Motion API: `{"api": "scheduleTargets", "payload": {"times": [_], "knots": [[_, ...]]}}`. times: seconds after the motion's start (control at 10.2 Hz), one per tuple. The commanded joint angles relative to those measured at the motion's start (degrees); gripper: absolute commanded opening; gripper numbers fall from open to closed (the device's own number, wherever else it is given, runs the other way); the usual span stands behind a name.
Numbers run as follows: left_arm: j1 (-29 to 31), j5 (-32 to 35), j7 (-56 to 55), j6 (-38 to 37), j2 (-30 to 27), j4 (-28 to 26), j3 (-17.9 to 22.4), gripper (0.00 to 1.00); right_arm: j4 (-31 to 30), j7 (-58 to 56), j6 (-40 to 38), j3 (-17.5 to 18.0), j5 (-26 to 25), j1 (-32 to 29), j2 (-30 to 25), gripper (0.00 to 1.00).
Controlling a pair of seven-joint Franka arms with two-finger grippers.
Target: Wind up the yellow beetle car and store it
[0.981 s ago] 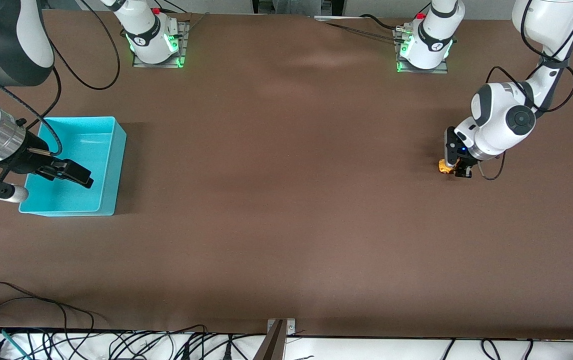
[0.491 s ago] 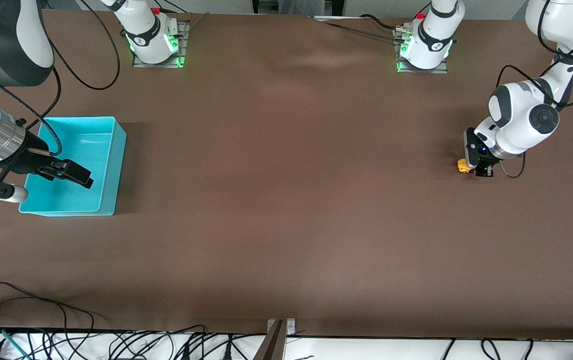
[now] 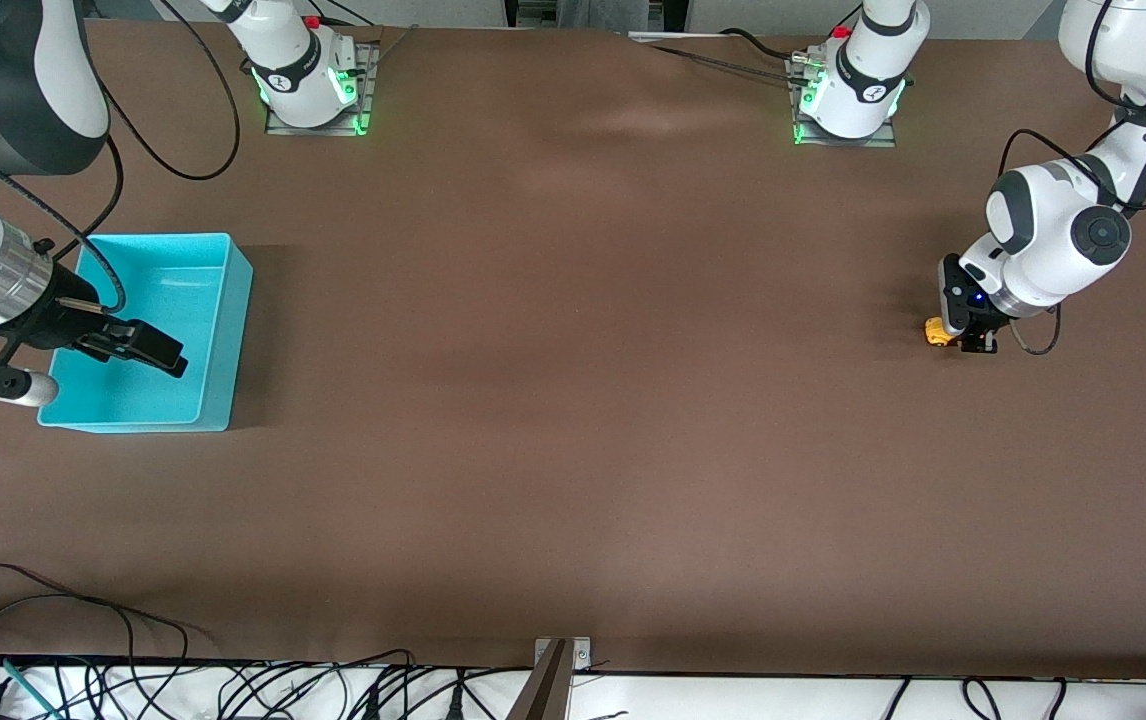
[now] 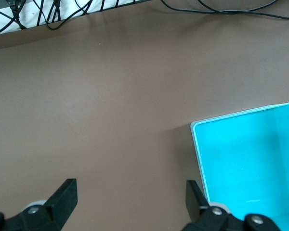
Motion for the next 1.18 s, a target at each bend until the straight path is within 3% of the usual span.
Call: {"api": "scheduleTargets", "payload": {"times": [0.0, 0.2, 0.29, 0.39, 1.08], "knots": [[0.4, -2.9, 1.6, 1.4, 4.4, 0.4, 0.3, 0.43, 0.0, -0.9, -0.1, 0.0, 1.3, -0.3, -0.5, 1.00], [0.4, -2.8, 1.8, 1.4, 4.3, 1.2, 0.3, 0.56, -0.1, -0.8, -0.1, 0.0, 1.3, -0.3, -0.4, 1.00], [0.2, -3.0, 1.7, 1.4, 4.2, 1.3, 0.2, 0.89, -0.1, -0.8, -0.1, 0.0, 1.3, -0.3, -0.4, 1.00], [-0.2, -3.0, 1.7, 1.3, 3.9, 1.4, 0.1, 1.00, 0.0, -0.7, 0.0, 0.0, 1.3, -0.3, -0.3, 1.00], [-0.5, -3.0, 1.6, 0.7, 3.6, 2.2, -0.1, 1.00, 0.0, -0.6, 0.2, 0.0, 1.3, -0.3, -0.3, 1.00]]}}
